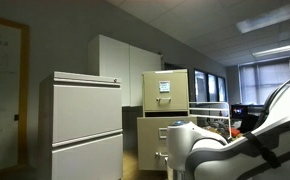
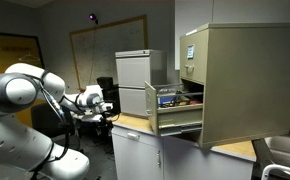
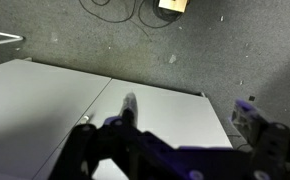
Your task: Close the bottom drawer of the filing cabinet
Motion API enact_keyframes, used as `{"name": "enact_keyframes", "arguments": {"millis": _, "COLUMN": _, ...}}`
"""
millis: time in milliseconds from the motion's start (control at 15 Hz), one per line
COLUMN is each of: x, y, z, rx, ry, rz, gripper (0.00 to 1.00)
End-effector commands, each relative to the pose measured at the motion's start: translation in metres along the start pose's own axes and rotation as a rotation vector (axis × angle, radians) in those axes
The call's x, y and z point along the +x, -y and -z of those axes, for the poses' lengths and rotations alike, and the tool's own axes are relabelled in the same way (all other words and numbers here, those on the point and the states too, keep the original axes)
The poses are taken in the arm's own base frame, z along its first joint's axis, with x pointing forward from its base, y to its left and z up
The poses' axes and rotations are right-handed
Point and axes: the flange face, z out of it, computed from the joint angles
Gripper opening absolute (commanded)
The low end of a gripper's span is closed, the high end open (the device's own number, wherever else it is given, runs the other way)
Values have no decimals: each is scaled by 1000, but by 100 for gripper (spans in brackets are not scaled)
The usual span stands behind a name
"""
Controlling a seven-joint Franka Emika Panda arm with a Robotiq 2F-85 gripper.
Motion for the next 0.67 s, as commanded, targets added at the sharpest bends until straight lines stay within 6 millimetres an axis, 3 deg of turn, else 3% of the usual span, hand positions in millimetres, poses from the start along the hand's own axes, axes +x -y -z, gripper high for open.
{"name": "enact_keyframes", "arguments": {"millis": 0, "x": 17, "y": 6, "z": 27, "rx": -23, "ry": -76, "rz": 20, "gripper": 100}}
{"name": "enact_keyframes", "arguments": {"millis": 133, "x": 26, "y": 11, "z": 41, "rx": -40, "ry": -128, "rz": 40, "gripper": 100}}
{"name": "enact_keyframes", "arguments": {"millis": 200, "x": 31, "y": 14, "z": 47, "rx": -55, "ry": -153, "rz": 52, "gripper": 75}}
{"name": "enact_keyframes", "arguments": {"millis": 267, "x": 35, "y": 16, "z": 52, "rx": -73, "ry": -176, "rz": 66, "gripper": 75}}
{"name": "enact_keyframes", "arguments": {"millis": 600, "x": 67, "y": 28, "z": 67, "rx": -288, "ry": -288, "rz": 215, "gripper": 34}}
